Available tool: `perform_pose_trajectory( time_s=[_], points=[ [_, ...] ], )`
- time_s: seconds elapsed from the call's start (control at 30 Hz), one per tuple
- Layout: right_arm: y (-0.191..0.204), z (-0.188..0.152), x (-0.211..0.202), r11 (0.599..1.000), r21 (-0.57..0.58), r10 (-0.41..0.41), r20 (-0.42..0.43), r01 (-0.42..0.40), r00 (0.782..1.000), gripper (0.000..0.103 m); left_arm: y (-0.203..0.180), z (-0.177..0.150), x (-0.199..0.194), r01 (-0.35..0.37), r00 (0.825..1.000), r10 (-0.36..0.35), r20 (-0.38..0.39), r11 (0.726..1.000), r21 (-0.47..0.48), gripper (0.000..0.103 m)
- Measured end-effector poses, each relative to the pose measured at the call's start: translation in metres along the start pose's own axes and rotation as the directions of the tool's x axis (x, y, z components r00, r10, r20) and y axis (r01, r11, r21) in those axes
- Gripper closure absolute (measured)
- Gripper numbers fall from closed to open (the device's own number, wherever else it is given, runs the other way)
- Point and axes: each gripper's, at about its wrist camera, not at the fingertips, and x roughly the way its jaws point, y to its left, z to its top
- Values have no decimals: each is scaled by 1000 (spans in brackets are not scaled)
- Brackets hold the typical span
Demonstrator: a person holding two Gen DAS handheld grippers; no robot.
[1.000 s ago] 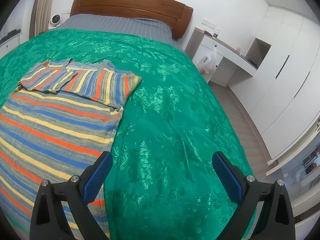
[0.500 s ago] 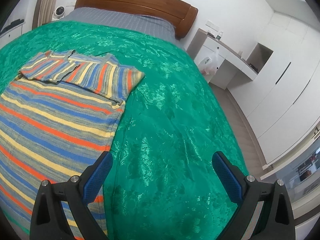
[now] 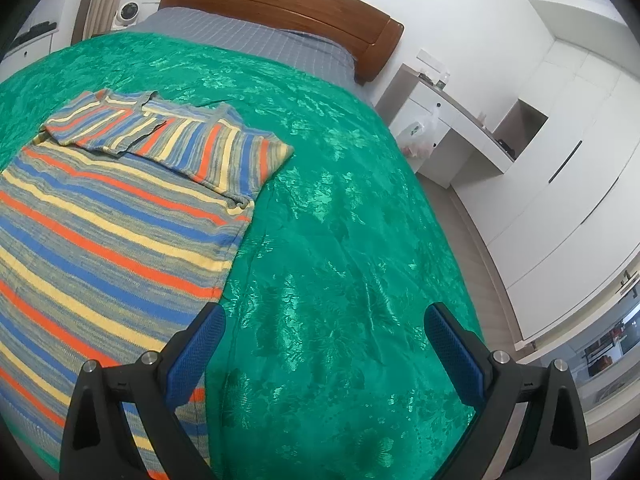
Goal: Fold small clothes
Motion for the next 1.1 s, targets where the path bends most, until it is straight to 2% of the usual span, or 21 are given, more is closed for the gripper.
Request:
perform_pose_trajectory(
  time_s=[0.07,0.13,0.2,0.23,0.27,0.33,0.37,0.4,0.47,0.5,0.53,0.57,0.6,0.63,0.67,0.7,0.77,0.87,1.0,1.1],
  points=[
    [-2,-1,0,1000,5,25,-8,-25,1000,4,0,-2,0,11,1000,-11,-18,1000,7,3],
    [-8,-7,-3,995,21,101,-31,-101,994,4,-1,-8,-1,39,998,-38,-45,999,17,3],
    [-19,-23,-5,966,76,250,-61,-246,966,4,-2,-20,-2,81,994,-80,-73,997,13,4],
    [-23,-32,-5,942,114,325,-85,-315,942,4,-2,-26,-2,103,991,-102,-92,995,7,4],
    [-24,-44,-3,900,162,424,-119,-404,898,4,-5,-31,-2,127,985,-126,-114,992,0,5],
    [-20,-69,1,795,270,595,-178,-543,783,5,-14,-35,-5,168,977,-165,-136,986,11,9],
    [-16,-79,3,756,313,643,-197,-574,740,7,-21,-37,-5,182,973,-175,-152,983,28,12],
    [-10,-88,5,726,345,679,-221,-595,700,11,-26,-38,-4,179,971,-170,-168,983,42,21],
    [5,-105,11,692,386,718,-280,-610,637,23,-36,-42,-2,157,970,-139,-200,985,74,30],
    [10,-110,13,685,395,726,-296,-612,621,33,-41,-45,-2,153,968,-131,-216,984,88,38],
    [15,-114,15,678,401,733,-307,-616,607,41,-44,-47,-2,152,965,-126,-229,984,98,51],
    [19,-118,18,680,403,732,-318,-613,603,47,-47,-50,-3,145,964,-115,-241,983,109,58],
    [21,-120,19,676,407,736,-321,-615,596,77,-49,-51,-4,144,962,-111,-249,982,120,85],
    [21,-121,21,671,413,740,-323,-616,589,95,-48,-52,-4,171,954,-136,-266,979,112,98],
    [19,-120,18,663,416,748,-322,-622,581,95,-46,-53,-5,183,951,-150,-271,978,99,98],
    [18,-117,14,670,395,742,-324,-629,587,95,-43,-53,-9,199,949,-168,-268,976,92,98],
    [15,-108,-3,700,317,714,-329,-640,618,95,-38,-55,-17,217,947,-185,-261,971,100,99],
    [11,-101,-22,709,266,703,-335,-653,627,96,-36,-61,-35,241,947,-202,-249,961,137,99],
    [16,-105,-27,702,267,709,-354,-661,610,96,-31,-68,-41,256,941,-214,-263,957,139,99],
    [7,-95,-14,666,341,746,-316,-663,586,96,-15,-43,-40,312,921,-300,-250,950,11,99]
  ],
)
